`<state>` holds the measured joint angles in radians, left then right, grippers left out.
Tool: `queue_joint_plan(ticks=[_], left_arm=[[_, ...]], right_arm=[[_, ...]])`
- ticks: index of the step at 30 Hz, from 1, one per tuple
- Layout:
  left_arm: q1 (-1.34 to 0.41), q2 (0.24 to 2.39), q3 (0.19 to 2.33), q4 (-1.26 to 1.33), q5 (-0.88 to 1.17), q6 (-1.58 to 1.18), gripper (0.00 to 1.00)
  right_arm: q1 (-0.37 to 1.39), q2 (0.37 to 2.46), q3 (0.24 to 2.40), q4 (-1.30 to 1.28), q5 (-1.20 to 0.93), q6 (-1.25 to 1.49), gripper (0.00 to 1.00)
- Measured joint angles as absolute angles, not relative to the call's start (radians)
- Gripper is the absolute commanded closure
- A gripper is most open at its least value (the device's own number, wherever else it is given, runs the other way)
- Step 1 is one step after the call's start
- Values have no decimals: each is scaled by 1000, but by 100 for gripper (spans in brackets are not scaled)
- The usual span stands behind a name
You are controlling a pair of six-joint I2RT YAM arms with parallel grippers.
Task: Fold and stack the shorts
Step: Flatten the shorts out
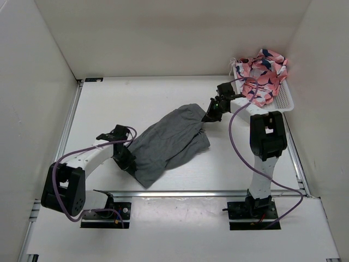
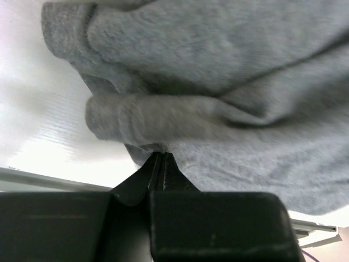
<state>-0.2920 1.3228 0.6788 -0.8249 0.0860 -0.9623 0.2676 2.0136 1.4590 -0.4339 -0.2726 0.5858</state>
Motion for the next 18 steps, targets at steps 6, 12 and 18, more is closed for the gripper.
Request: queue_joint_plan(ticks=[6, 12, 18], left_arm=[[-292, 1282, 809, -921, 29, -955, 90], [-228, 1295, 1167, -1045, -78, -887, 90], [-83, 1510, 1700, -1118, -136, -788, 90]], right_arm=[[268, 2013, 1478, -442, -276, 577, 100], [271, 2014, 1598, -464, -300, 577, 100], [274, 2090, 1966, -534, -326, 616, 100]])
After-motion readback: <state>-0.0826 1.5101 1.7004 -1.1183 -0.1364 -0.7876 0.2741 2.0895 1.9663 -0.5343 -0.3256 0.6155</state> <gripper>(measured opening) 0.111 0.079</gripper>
